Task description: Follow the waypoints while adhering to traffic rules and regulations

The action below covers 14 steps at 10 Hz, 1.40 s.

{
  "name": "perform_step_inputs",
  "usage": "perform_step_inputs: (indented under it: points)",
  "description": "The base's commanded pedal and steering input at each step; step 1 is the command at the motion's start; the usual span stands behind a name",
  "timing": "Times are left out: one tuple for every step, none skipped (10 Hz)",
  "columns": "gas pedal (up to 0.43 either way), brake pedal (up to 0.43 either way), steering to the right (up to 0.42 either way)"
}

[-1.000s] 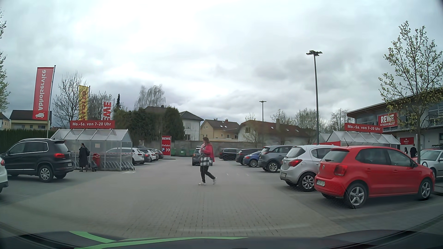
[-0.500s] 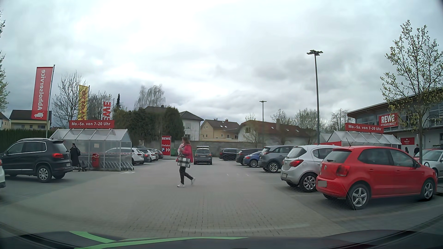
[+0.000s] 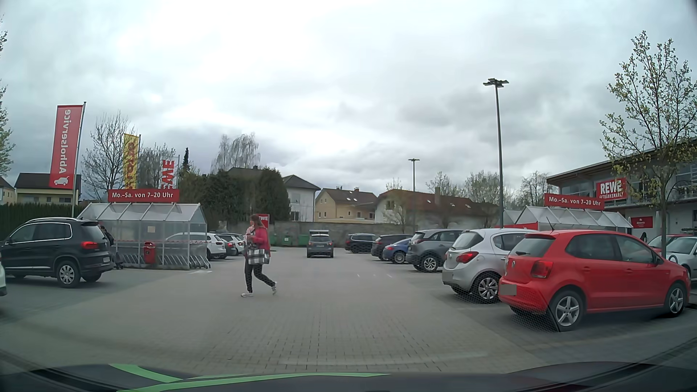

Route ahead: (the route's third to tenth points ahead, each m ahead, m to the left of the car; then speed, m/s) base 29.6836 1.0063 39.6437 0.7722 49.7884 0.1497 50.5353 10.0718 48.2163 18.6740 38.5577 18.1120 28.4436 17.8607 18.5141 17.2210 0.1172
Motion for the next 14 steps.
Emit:
perform_step_inputs:
  points:
    - [0.000, 0.091, -0.003]
    - [0.000, 0.085, -0.003]
    - [0.000, 0.085, -0.003]
    - [0.000, 0.085, -0.003]
    - [0.000, 0.085, -0.003]
    - [0.000, 0.073, -0.003]
    - [0.000, 0.061, -0.003]
    - [0.000, 0.043, -0.003]
    - [0.000, 0.030, -0.003]
    - [0.000, 0.024, -0.003]
    - [0.000, 0.012, -0.003]
    - [0.000, 0.012, -0.003]
    - [0.000, 0.012, -0.003]
    - [0.000, 0.006, -0.003]
